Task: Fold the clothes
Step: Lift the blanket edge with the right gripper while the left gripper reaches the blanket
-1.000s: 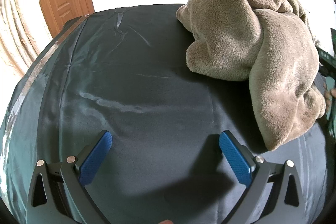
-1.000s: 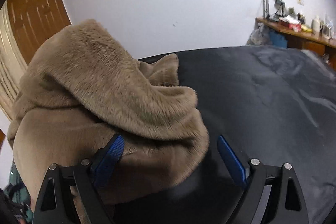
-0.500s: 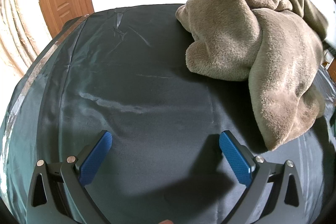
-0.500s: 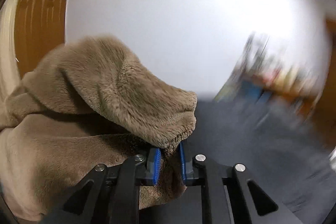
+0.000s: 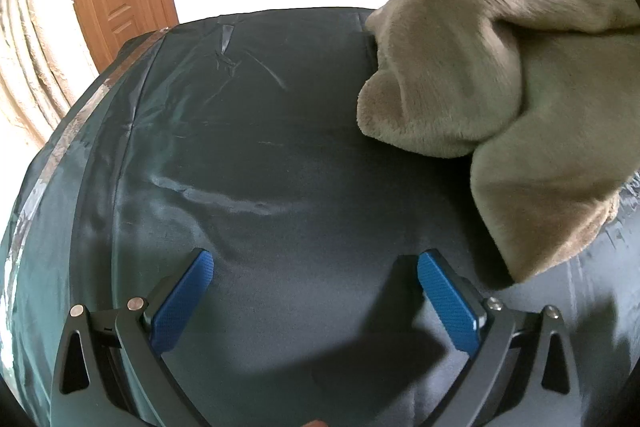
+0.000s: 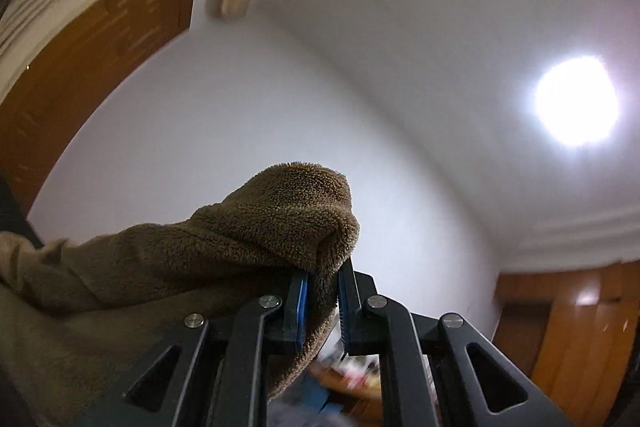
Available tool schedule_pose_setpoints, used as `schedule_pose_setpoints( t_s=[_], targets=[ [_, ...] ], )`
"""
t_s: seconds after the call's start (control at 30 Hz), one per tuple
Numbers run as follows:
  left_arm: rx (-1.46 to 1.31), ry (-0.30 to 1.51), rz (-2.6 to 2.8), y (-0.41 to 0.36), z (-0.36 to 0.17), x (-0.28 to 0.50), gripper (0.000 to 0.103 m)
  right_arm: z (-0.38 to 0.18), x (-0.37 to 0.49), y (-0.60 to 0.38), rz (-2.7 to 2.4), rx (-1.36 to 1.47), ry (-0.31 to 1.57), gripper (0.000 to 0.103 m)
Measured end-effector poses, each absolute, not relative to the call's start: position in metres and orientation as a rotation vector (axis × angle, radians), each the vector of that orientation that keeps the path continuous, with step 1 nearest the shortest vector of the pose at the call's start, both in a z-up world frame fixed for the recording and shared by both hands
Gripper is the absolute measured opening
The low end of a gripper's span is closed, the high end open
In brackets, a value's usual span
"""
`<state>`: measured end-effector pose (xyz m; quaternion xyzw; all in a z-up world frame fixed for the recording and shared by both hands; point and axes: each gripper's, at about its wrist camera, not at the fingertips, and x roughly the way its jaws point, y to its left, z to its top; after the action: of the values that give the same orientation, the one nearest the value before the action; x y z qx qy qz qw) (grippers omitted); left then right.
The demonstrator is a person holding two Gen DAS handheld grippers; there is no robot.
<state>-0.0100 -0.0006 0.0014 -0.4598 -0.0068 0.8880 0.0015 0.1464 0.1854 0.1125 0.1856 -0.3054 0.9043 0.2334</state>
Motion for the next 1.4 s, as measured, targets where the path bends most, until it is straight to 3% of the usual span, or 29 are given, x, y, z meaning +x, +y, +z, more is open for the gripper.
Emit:
schedule_pose_setpoints(
  t_s=[0.17, 0.4, 0.63, 0.97, 1.17, 1.4],
  targets=[
    [-1.415, -0.084, 2.777, -0.006, 0.003, -0.009, 0.102, 0.122, 0.207, 0.188, 2.428, 0.659, -0.82, 0.013],
    [-1.318, -0.352, 2.674, -0.023, 0.012, 0.004, 0.102, 0.086, 0.258, 0.226, 2.337, 0.611, -0.808, 0.013],
    [-1.106, -0.175, 2.583, 0.031, 0.057, 0.018, 0.102, 0.03, 0.273, 0.279, 2.329, 0.319, -0.808, 0.013],
    [-0.83, 0.028, 2.477, 0.113, 0.149, -0.008, 0.102, 0.005, 0.295, 0.311, 2.39, 0.279, -0.694, 0.013],
    [-0.794, 0.377, 2.301, 0.168, 0.142, -0.047, 0.102, 0.013, 0.294, 0.324, 2.453, 0.236, -0.607, 0.013],
    [-0.887, 0.546, 2.044, 0.207, 0.12, -0.067, 0.102, 0.0, 0.295, 0.33, 2.459, 0.248, -0.604, 0.013]
  ],
)
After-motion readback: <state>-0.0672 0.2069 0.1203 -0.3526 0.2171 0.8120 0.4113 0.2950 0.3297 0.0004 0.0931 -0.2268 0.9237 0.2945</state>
